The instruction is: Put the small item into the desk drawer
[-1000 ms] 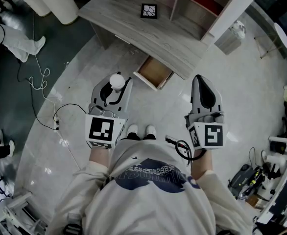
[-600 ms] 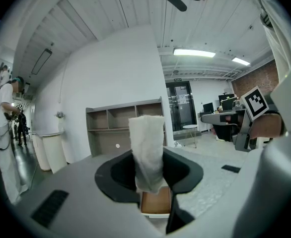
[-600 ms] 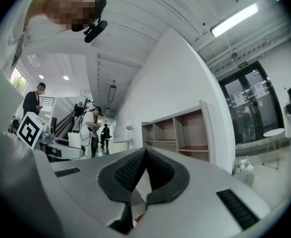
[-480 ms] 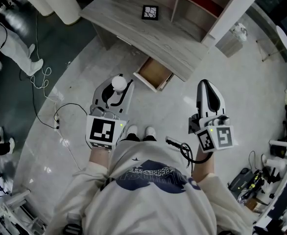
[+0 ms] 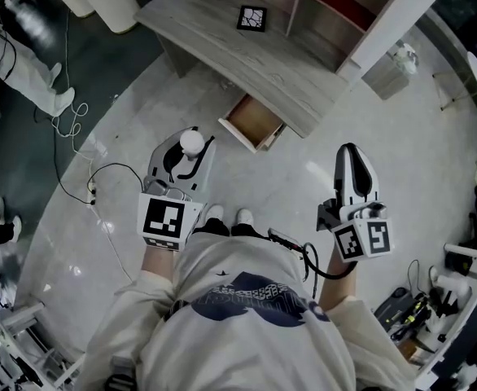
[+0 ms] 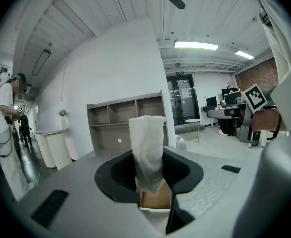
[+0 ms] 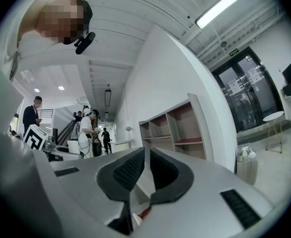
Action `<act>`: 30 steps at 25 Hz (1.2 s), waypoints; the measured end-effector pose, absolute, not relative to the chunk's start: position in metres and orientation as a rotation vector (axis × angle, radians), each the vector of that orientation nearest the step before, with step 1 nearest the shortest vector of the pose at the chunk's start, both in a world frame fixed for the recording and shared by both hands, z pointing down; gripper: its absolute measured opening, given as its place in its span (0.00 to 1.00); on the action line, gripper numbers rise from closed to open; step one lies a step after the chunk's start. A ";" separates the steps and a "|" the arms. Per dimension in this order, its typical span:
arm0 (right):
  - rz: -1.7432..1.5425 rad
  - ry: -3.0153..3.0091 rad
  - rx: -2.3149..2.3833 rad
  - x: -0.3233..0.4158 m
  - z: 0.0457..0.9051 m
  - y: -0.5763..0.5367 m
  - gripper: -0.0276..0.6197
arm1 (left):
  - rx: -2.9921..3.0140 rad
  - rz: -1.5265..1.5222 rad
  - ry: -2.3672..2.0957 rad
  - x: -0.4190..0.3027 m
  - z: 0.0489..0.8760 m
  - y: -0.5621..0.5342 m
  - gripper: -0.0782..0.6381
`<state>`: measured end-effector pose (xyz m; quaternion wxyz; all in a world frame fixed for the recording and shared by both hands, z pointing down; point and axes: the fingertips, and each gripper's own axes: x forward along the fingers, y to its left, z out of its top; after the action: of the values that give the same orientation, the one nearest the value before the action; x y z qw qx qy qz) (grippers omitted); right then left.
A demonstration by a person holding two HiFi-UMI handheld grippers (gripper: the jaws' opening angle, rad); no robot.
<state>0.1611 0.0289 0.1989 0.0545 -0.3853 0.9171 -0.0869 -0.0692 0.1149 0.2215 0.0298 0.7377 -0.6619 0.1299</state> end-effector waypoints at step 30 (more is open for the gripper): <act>-0.325 2.635 -1.738 0.040 0.259 -0.053 0.18 | 2.740 0.803 -1.222 -0.167 0.329 -0.035 0.29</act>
<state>0.0403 -0.0533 0.2594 -0.0158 -0.5478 0.8302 -0.1024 -0.1667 -0.0347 0.3290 0.0181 0.8821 -0.3933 0.2587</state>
